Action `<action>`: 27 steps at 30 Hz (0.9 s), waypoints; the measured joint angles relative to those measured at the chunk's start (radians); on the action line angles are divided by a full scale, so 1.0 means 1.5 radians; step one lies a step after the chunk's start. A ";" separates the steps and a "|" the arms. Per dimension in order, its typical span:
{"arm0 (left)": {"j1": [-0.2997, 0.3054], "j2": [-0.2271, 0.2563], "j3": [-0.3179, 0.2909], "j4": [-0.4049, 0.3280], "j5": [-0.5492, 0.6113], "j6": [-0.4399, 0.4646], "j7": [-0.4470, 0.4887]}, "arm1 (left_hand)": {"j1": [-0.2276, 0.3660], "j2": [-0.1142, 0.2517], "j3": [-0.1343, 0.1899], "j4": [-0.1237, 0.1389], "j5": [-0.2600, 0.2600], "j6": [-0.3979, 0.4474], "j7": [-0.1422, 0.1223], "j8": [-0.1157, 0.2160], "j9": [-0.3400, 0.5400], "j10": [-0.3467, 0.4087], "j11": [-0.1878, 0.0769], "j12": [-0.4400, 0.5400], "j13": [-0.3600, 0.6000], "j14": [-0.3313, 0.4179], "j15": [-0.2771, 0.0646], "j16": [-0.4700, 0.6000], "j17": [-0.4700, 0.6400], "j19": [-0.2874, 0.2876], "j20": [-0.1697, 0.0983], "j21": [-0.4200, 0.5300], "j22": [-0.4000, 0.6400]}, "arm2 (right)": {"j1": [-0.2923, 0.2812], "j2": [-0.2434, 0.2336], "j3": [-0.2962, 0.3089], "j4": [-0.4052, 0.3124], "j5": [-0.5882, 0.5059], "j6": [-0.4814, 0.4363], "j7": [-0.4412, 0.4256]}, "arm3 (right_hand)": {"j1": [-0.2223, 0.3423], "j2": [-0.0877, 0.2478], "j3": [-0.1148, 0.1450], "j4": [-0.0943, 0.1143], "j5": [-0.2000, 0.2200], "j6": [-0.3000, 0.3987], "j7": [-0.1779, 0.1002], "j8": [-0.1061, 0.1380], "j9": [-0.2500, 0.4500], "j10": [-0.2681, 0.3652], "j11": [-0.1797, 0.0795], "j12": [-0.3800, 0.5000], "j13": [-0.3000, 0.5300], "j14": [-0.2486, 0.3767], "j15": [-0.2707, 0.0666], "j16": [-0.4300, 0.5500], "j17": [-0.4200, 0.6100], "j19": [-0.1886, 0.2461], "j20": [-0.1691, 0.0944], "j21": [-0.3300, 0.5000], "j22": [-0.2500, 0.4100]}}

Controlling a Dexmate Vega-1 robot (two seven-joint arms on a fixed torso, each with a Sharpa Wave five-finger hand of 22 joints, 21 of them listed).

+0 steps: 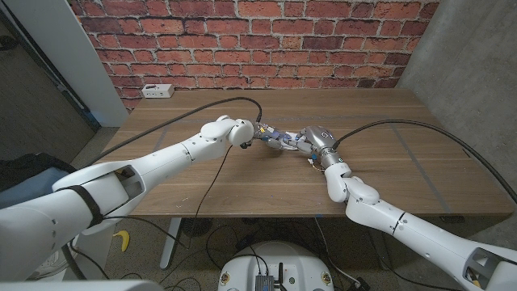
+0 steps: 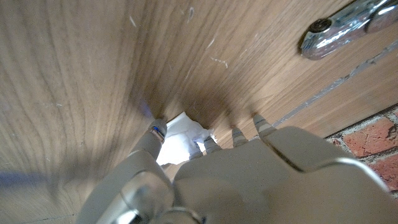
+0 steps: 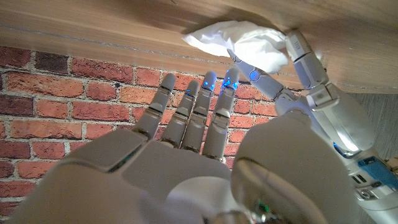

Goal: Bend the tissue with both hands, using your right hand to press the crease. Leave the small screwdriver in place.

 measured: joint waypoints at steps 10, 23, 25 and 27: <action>-0.001 0.000 0.000 0.001 0.000 0.000 0.000 | 0.000 0.000 0.003 0.003 0.000 -0.003 0.003 0.000 0.000 -0.001 0.001 -0.004 0.000 0.000 0.000 -0.002 0.000 0.000 0.000 0.000 0.000 | 0.003 0.000 0.000 -0.003 0.007 0.000 0.051 | 0.004 0.004 -0.003 -0.003 0.000 0.016 -0.005 0.002 0.000 -0.001 -0.017 0.003 -0.001 -0.015 0.002 -0.008 0.002 0.002 -0.002 -0.005 0.000; -0.001 0.001 0.000 0.000 0.001 0.001 0.000 | -0.012 -0.004 0.006 0.006 -0.002 -0.007 0.000 -0.003 0.000 -0.001 0.001 -0.012 -0.001 0.000 0.000 -0.002 0.000 -0.004 0.004 0.000 0.000 | 0.023 0.003 -0.010 -0.006 0.029 -0.040 0.140 | 0.007 0.007 -0.007 0.002 -0.002 0.001 -0.001 -0.011 -0.002 -0.017 -0.003 -0.006 -0.005 -0.027 0.002 -0.013 0.000 0.002 -0.002 -0.010 0.000; -0.001 0.002 0.000 -0.002 0.001 0.002 0.000 | -0.012 -0.005 0.006 0.006 -0.002 -0.007 0.000 -0.003 0.000 -0.002 0.002 -0.012 -0.001 0.000 0.000 -0.002 0.000 -0.004 0.004 0.000 0.000 | 0.024 0.003 -0.011 -0.007 0.032 -0.044 0.149 | 0.007 0.007 -0.007 0.002 0.000 0.001 -0.001 -0.011 -0.002 -0.018 0.004 -0.006 -0.005 -0.027 0.002 -0.013 0.000 0.002 -0.002 -0.010 0.000; -0.001 0.004 0.000 -0.005 0.002 0.004 0.001 | -0.013 -0.006 0.006 0.006 -0.002 -0.008 0.001 -0.005 0.000 -0.014 0.014 -0.012 -0.001 0.000 0.000 -0.002 0.000 -0.001 0.006 0.000 0.000 | 0.026 0.003 -0.012 -0.008 0.034 -0.047 0.153 | 0.007 0.007 -0.007 0.002 0.000 0.002 0.000 -0.011 -0.002 -0.018 0.004 -0.006 -0.005 -0.027 0.002 -0.013 0.000 0.002 -0.002 -0.010 0.000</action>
